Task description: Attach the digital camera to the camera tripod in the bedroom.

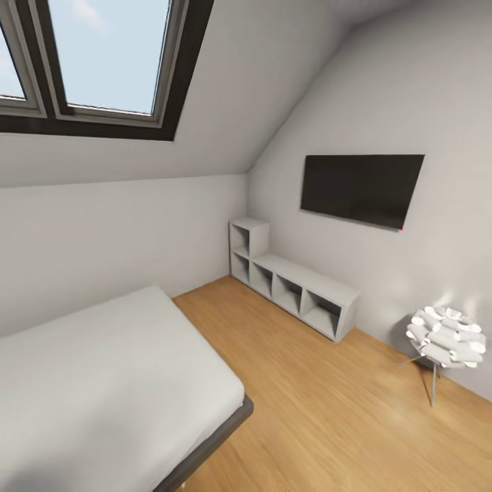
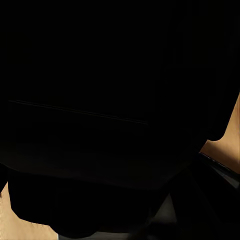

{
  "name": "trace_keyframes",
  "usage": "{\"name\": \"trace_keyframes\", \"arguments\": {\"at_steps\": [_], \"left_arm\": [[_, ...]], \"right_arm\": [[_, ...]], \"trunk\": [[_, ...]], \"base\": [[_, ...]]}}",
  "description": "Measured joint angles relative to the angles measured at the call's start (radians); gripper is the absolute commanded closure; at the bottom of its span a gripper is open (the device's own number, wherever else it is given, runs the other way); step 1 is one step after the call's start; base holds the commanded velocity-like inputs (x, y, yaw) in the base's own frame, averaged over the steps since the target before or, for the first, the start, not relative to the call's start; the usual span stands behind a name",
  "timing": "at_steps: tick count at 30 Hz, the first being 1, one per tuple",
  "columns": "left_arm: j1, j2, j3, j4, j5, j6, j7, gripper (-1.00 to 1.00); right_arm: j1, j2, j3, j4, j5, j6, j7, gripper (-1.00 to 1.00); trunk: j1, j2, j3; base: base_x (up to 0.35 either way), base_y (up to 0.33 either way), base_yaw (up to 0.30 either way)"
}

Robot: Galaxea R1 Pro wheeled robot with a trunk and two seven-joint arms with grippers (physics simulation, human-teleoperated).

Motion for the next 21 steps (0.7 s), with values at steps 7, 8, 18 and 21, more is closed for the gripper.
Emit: {"name": "trace_keyframes", "arguments": {"at_steps": [7,8,18,21], "left_arm": [[0.000,0.003,0.001,0.000,0.000,0.000,0.001,1.00],[0.000,0.003,0.001,0.000,0.000,0.000,0.001,1.00],[0.000,0.004,0.001,0.000,0.000,0.000,0.002,1.00],[0.000,0.004,0.001,0.000,0.000,0.000,0.002,1.00]], "right_arm": [[0.000,0.001,-0.001,0.000,0.000,0.000,-0.001,-1.00],[0.000,0.001,-0.001,0.000,0.000,0.000,-0.001,-1.00],[0.000,0.002,-0.001,-0.001,0.001,-0.002,-0.003,-1.00],[0.000,0.001,-0.002,-0.001,0.001,-0.001,-0.003,-1.00]], "trunk": [[0.000,0.000,0.000],[0.000,0.000,0.000],[0.000,0.000,0.000],[0.000,0.000,0.000]], "base": [[0.000,0.000,-0.297],[0.000,0.000,-0.297],[0.000,0.000,-0.297],[0.000,0.000,-0.296]]}}
